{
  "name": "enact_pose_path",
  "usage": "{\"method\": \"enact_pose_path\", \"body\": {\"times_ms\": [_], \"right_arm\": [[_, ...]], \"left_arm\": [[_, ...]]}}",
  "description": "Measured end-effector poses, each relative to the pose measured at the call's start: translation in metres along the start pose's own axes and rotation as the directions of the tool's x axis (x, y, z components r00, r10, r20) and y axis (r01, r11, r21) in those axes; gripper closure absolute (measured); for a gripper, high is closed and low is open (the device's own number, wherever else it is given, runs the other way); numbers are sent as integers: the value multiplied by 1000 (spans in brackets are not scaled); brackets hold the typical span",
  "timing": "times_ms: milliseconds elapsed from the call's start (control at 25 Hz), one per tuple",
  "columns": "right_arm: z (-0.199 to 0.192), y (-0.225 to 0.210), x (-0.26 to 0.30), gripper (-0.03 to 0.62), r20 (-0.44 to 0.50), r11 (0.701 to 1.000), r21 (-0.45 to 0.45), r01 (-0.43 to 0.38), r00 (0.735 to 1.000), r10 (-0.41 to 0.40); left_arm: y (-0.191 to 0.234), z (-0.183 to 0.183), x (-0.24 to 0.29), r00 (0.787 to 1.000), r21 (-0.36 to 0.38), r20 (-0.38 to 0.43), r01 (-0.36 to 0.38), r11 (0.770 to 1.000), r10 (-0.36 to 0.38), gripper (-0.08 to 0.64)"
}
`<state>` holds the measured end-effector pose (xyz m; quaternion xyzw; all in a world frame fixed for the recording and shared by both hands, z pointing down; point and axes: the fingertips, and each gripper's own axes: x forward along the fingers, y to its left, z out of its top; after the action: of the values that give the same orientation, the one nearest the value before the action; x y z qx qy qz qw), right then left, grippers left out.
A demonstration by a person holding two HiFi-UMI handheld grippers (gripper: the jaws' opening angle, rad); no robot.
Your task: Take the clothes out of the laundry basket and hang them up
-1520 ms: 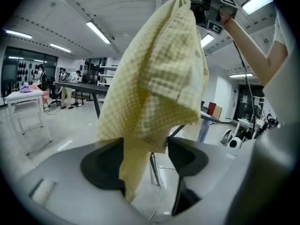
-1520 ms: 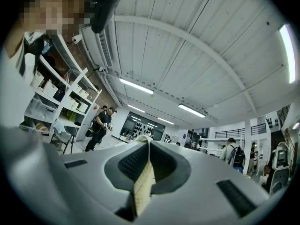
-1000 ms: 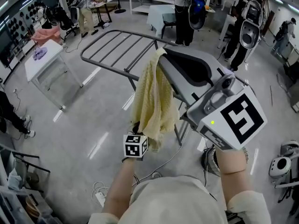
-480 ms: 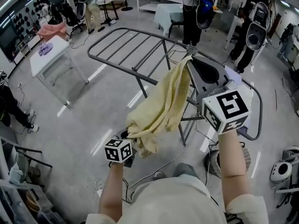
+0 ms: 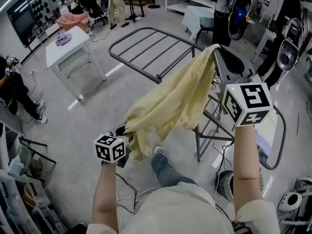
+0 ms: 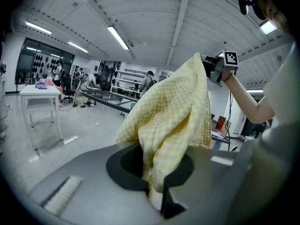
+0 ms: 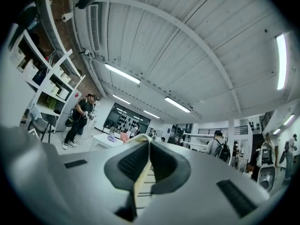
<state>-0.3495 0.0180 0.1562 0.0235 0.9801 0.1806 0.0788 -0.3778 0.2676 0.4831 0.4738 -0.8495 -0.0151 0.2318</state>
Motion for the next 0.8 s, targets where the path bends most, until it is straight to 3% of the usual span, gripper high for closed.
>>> {"method": "enact_pose_path", "body": {"times_ms": [280,480,800], "right_arm": [[-16,-24,102,580,35,999,24,44,998,-45],[-44,-42,166,580,-8,992,11,122,992,-122],[-74,-101,224,580,-46,952,-51,301,952,-303]], "left_arm": [[80,70,31,1000,78,21,-14,997,12,537],[133,115,61,1000,112,11,8,994,-10,535],[166,204,126,988,237,-6,149,960,-152,535]]}}
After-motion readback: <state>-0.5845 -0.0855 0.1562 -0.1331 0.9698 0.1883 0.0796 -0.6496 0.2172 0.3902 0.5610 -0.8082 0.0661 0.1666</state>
